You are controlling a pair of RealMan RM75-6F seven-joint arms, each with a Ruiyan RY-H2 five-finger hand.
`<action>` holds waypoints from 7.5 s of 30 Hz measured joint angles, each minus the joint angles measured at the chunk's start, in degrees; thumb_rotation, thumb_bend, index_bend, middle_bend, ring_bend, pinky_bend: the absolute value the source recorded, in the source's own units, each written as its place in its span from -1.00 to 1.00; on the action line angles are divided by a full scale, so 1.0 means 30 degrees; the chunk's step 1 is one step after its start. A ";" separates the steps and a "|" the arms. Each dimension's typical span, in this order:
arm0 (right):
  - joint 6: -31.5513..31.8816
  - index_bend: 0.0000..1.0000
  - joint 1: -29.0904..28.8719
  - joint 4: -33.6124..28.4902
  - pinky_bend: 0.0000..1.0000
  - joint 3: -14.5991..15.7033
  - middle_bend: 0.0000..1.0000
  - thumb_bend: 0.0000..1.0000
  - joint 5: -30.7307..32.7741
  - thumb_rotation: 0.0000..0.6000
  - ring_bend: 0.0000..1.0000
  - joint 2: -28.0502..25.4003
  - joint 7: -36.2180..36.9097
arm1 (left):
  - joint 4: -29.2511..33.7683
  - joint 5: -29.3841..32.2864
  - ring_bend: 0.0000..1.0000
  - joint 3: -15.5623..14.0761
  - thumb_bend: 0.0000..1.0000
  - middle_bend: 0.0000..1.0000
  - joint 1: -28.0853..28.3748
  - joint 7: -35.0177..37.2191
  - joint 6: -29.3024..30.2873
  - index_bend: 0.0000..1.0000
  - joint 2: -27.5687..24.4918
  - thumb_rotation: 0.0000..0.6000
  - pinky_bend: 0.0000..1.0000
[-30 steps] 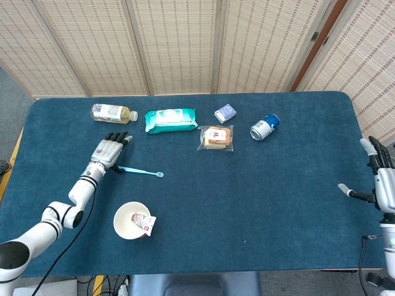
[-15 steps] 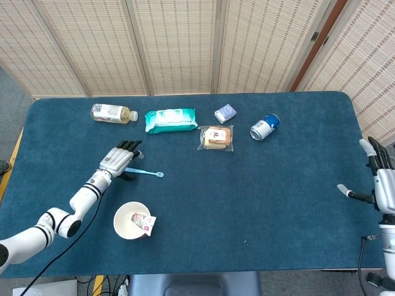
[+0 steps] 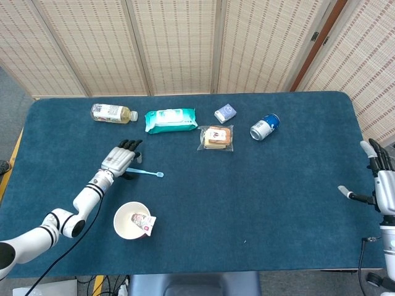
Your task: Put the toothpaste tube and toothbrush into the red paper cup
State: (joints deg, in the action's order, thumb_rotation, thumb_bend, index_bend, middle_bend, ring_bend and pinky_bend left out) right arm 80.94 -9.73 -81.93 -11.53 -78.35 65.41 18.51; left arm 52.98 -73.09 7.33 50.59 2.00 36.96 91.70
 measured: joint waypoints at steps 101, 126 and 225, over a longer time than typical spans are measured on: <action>-0.0380 -0.89 -0.0174 0.0167 -0.27 0.0214 -0.95 -1.00 -0.0375 1.00 -0.95 0.0530 0.0260 | 0.5833 0.0628 -1.00 0.0606 -0.20 -1.00 -0.1918 0.0269 0.2667 0.12 -0.2940 1.00 -1.00; 0.0909 -0.89 0.0299 -0.0151 -0.27 -0.0245 -0.95 -1.00 -0.0582 1.00 -0.95 -0.0710 0.1066 | 1.3771 0.3043 -1.00 0.1456 -0.13 -1.00 -0.2892 0.0000 0.3510 0.11 -0.6658 1.00 -1.00; 0.1032 -0.89 0.0401 -0.0700 -0.27 0.0574 -0.95 -1.00 -0.1550 1.00 -0.95 -0.0689 0.1142 | 1.6082 -0.1776 -1.00 -0.0588 -0.03 -1.00 -0.8404 1.1035 0.7743 0.12 -0.6024 1.00 -1.00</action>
State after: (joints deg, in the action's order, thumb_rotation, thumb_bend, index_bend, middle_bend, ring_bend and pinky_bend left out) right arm 84.04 -8.53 -84.03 -9.81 -83.00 63.34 21.94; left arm 101.23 -78.42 5.56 25.38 35.10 60.19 73.63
